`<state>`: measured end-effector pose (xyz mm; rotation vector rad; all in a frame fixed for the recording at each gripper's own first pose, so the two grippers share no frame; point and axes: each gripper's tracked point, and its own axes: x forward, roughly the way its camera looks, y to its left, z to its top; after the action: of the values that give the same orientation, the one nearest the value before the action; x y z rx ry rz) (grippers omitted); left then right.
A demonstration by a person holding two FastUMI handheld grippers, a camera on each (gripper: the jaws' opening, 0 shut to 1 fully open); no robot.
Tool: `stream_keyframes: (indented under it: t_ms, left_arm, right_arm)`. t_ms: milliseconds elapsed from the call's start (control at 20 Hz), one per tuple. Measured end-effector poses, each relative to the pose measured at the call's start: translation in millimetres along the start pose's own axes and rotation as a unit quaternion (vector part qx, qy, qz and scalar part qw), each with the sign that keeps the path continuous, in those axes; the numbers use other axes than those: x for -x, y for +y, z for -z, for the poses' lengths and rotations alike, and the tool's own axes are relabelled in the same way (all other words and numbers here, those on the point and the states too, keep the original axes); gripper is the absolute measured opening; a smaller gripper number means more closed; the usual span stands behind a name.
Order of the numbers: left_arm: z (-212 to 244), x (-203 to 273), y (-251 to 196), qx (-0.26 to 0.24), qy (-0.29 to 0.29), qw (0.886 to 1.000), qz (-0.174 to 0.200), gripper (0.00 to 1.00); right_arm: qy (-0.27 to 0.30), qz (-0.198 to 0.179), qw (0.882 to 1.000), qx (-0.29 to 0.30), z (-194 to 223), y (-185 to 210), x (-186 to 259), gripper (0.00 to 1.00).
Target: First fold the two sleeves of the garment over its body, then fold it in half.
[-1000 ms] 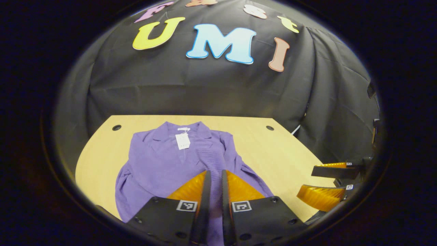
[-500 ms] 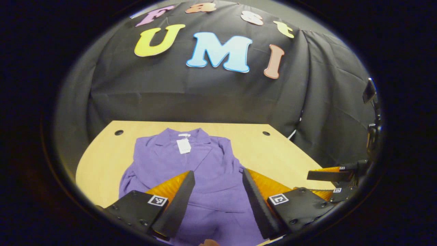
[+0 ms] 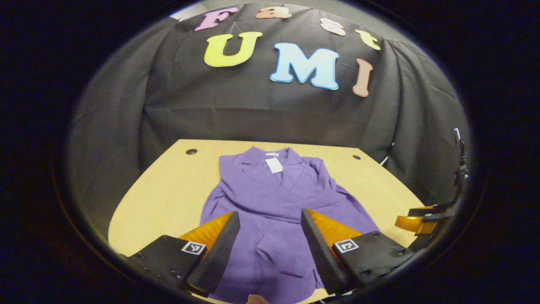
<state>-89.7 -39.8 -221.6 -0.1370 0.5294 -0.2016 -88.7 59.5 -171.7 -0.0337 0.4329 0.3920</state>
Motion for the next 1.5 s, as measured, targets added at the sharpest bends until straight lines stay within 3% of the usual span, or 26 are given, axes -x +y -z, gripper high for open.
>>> stream_keyframes:
  t_ms: [450,650,1000,1250,1300,1500]
  left_arm:
    - [86,38,84,0.021,0.062,0.997,-0.047,0.95]
    - [125,49,113,0.044,0.103,0.992,-0.054,0.95]
    - [167,48,118,0.04,0.141,0.988,-0.05,0.95]
    - [171,49,91,0.038,0.144,0.988,-0.034,0.99]
    - [172,49,87,0.038,0.145,0.988,-0.034,0.95]
    - [177,47,76,0.022,0.152,0.988,-0.035,0.98]
  right_arm:
    - [0.058,0.032,0.996,-0.053,73,-12,3,0.95]
    - [0.067,0.05,0.994,-0.077,84,-26,2,0.95]
    - [0.088,0.035,0.989,-0.117,97,-26,-4,0.96]
    - [0.106,-0.007,0.989,-0.103,102,7,-6,1.0]
    - [0.107,-0.009,0.99,-0.092,105,13,-6,1.0]
    - [0.121,0.023,0.992,-0.002,114,16,-8,1.0]
